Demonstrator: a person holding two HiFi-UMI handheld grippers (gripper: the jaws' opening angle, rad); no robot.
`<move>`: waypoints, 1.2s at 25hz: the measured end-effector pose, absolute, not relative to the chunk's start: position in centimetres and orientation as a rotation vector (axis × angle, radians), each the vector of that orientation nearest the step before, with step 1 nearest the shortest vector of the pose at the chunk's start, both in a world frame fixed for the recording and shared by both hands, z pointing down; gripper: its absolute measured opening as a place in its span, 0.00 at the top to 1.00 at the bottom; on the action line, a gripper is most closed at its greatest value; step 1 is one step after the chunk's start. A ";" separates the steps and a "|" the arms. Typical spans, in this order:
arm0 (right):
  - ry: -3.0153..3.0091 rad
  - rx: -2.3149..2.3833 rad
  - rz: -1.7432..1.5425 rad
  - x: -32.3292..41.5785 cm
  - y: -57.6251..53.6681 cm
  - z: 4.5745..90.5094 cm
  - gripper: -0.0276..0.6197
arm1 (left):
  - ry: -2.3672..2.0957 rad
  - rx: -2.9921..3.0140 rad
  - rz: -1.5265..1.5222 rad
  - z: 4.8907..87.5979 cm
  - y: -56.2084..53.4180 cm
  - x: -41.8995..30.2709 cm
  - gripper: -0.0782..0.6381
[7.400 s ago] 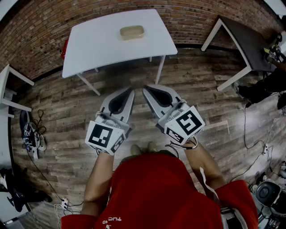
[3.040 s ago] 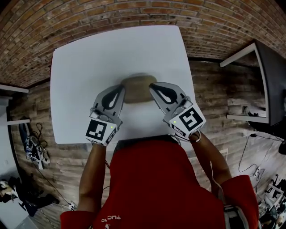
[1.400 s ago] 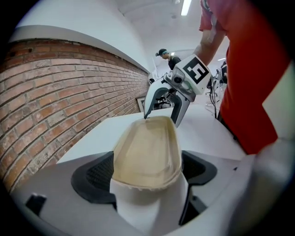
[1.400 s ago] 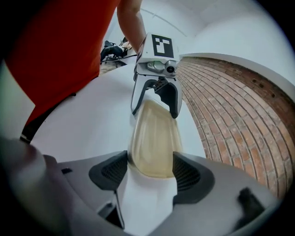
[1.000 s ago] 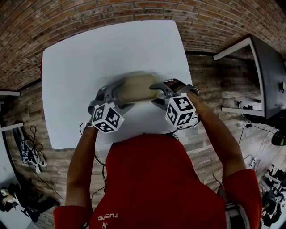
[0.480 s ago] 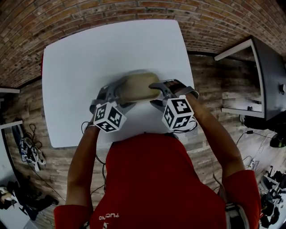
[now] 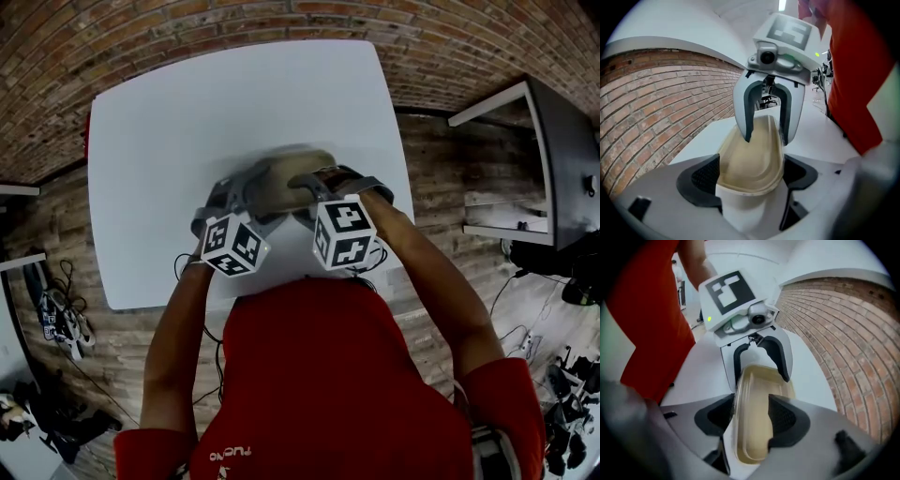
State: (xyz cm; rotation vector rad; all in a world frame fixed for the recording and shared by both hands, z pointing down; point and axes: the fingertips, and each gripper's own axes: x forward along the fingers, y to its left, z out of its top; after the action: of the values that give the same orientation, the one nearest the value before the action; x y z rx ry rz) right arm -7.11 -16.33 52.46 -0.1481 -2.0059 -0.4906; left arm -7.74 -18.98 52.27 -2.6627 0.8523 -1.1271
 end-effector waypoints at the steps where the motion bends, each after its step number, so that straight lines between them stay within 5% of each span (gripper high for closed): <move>1: -2.031 -0.172 -0.418 -7.1 -16.3 52.1 0.60 | 0.851 -2.657 -1.127 52.3 -19.0 -7.7 0.32; 7: -2.116 -0.238 -0.129 -7.5 -16.4 50.2 0.68 | 0.857 -2.656 -1.097 52.1 -18.9 -7.8 0.32; 16: -2.137 -0.176 -0.255 -7.8 -16.3 50.2 0.69 | 1.099 -2.874 -0.826 50.1 -18.1 -10.2 0.32; 22: -2.146 -0.206 -0.298 -7.6 -16.1 50.7 0.70 | 1.110 -3.086 -0.923 52.4 -17.7 -11.0 0.32; 30: -2.181 -0.254 -0.143 -7.9 -16.6 49.8 0.73 | 1.164 -3.095 -0.938 52.6 -17.4 -10.6 0.47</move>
State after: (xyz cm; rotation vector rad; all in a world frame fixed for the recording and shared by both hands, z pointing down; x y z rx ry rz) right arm -7.91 -16.64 49.85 -0.2544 -2.1813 -0.1425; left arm -10.61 -17.39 52.65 -3.0948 1.1642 -0.9376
